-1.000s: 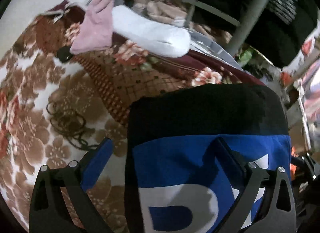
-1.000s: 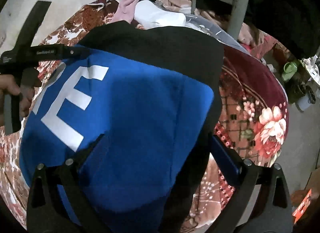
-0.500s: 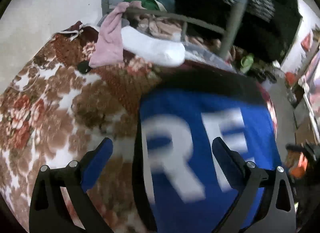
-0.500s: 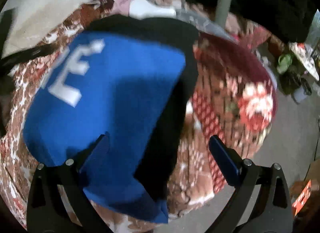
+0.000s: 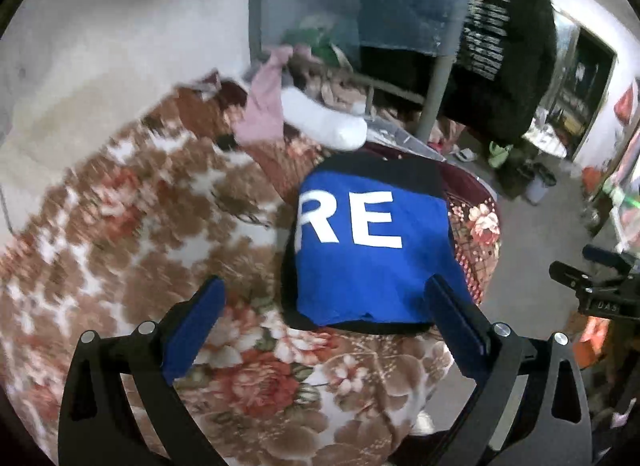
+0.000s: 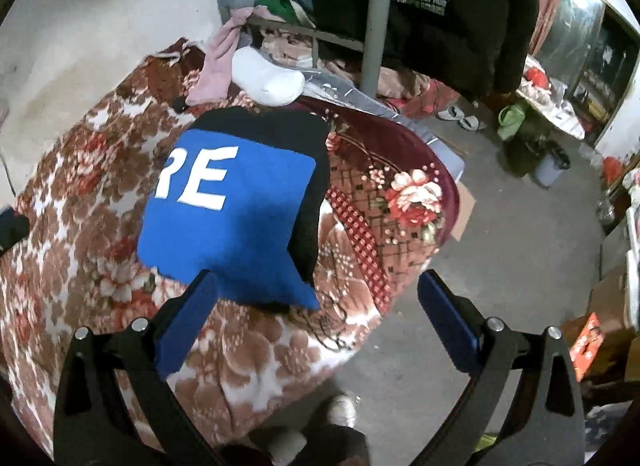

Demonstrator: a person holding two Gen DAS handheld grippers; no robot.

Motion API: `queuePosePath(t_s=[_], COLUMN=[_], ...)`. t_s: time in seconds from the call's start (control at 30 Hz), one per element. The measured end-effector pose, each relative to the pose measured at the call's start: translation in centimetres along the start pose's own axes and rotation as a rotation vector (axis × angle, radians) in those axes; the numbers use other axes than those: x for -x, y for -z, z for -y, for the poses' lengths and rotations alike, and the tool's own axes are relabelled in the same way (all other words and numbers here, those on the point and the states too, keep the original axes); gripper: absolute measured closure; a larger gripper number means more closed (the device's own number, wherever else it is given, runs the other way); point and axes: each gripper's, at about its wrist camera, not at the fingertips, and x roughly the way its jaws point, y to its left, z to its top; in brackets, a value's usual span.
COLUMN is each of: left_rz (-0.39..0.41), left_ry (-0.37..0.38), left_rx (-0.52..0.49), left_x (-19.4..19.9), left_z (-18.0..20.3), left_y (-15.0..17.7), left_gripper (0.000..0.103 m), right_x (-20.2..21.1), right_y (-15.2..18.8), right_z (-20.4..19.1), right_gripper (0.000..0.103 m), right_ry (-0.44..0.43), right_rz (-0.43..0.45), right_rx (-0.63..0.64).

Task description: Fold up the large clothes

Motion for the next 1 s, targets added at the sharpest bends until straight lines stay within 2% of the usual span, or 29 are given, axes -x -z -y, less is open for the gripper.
queuePosePath(t_s=[0.1, 0.17, 0.27, 0.5, 0.53, 0.87, 1.0], left_rz=[-0.024, -0.011, 0.022, 0.025, 0.028, 0.049, 0.057], left_ry=[-0.041, -0.067, -0.03, -0.027, -0.006, 0.031, 0.027], left_rx=[-0.03, -0.021, -0.032, -0.067, -0.063, -0.089, -0.086], left_x=[1.3, 2.0, 3.3, 2.8, 2.7, 2.8, 2.8], left_z=[2.1, 2.9, 3.9, 6.0, 6.0, 6.0, 5.8], left_y=[0.3, 0.5, 0.4, 0.4, 0.4, -0.3, -0.7], left_gripper=[0.005, 0.005, 0.005, 0.005, 0.005, 0.005, 0.005], right_x=[2.0, 3.2, 4.6, 5.9, 5.8, 4.6, 4.6], right_y=[-0.3, -0.6, -1.3, -2.3, -2.4, -2.7, -3.0], right_z=[-1.1, -1.7, -1.5, -0.7, -0.6, -0.6, -1.1], right_gripper=[0.005, 0.005, 0.005, 0.005, 0.005, 0.005, 0.005], right_ry=[-0.072, -0.073, -0.143, -0.143, -0.143, -0.159, -0.158], right_rz=[0.021, 0.044, 0.074, 0.09, 0.09, 0.076, 0.075], right_rx=[0.074, 0.134, 0.164, 0.216, 0.212, 0.177, 0.192])
